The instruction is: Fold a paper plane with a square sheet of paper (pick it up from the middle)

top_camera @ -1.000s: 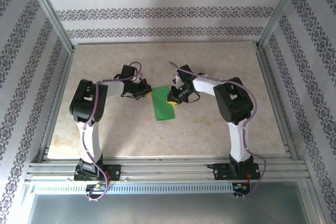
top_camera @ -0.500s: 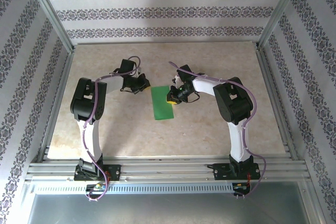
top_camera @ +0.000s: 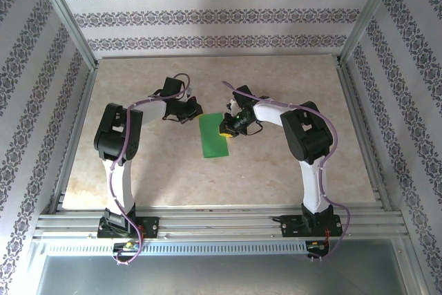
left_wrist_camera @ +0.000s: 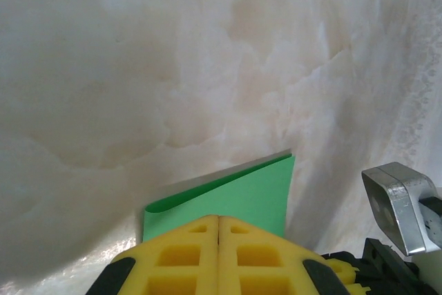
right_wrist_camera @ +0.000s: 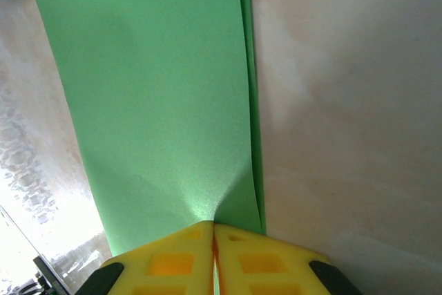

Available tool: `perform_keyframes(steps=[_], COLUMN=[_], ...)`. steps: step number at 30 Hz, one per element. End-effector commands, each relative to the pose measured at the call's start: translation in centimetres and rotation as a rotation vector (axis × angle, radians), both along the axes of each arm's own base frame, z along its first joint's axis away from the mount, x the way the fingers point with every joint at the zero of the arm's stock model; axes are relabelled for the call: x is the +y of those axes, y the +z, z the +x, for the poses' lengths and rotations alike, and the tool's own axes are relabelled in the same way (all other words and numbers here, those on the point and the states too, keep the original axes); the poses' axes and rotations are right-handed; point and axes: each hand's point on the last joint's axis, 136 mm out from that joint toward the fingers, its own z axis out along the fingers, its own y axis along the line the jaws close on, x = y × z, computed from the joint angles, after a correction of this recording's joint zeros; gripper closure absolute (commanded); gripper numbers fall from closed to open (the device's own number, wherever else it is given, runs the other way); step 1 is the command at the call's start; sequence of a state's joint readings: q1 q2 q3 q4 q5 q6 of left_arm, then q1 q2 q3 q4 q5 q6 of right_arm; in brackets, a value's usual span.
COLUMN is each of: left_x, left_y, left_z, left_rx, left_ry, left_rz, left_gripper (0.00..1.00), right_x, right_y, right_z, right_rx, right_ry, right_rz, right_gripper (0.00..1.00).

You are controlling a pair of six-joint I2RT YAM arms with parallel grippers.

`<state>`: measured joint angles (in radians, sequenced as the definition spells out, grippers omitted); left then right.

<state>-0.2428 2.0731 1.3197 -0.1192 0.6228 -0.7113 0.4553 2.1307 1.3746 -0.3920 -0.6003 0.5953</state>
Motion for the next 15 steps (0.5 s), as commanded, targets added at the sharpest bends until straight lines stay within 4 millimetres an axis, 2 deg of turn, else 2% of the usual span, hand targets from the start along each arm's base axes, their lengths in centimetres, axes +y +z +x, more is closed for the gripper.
perform_keyframes(steps=[1, 7, 10, 12, 15], left_x=[0.7, 1.8, 3.3, 4.7, 5.6], left_y=[-2.4, -3.8, -4.3, -4.3, -3.3], left_z=[-0.7, -0.6, -0.5, -0.4, -0.1], left_rx=[0.072, 0.108, 0.121, 0.117, 0.098], left_ry=[0.017, 0.049, 0.086, 0.119, 0.135], left_rz=[0.05, 0.096, 0.126, 0.145, 0.127], left_gripper=[1.0, 1.0, 1.0, 1.0, 1.0], right_x=[-5.1, -5.2, -5.2, -5.2, -5.2], right_y=[-8.1, -8.3, -8.2, -8.2, -8.2], right_z=[-3.8, -3.8, -3.8, -3.9, -3.9], right_rx=[0.159, 0.16, 0.16, 0.16, 0.16], right_ry=[-0.033, -0.033, -0.033, -0.033, -0.035], right_rz=[-0.282, -0.282, -0.281, -0.281, -0.281], right_gripper=[0.87, 0.87, 0.87, 0.87, 0.87])
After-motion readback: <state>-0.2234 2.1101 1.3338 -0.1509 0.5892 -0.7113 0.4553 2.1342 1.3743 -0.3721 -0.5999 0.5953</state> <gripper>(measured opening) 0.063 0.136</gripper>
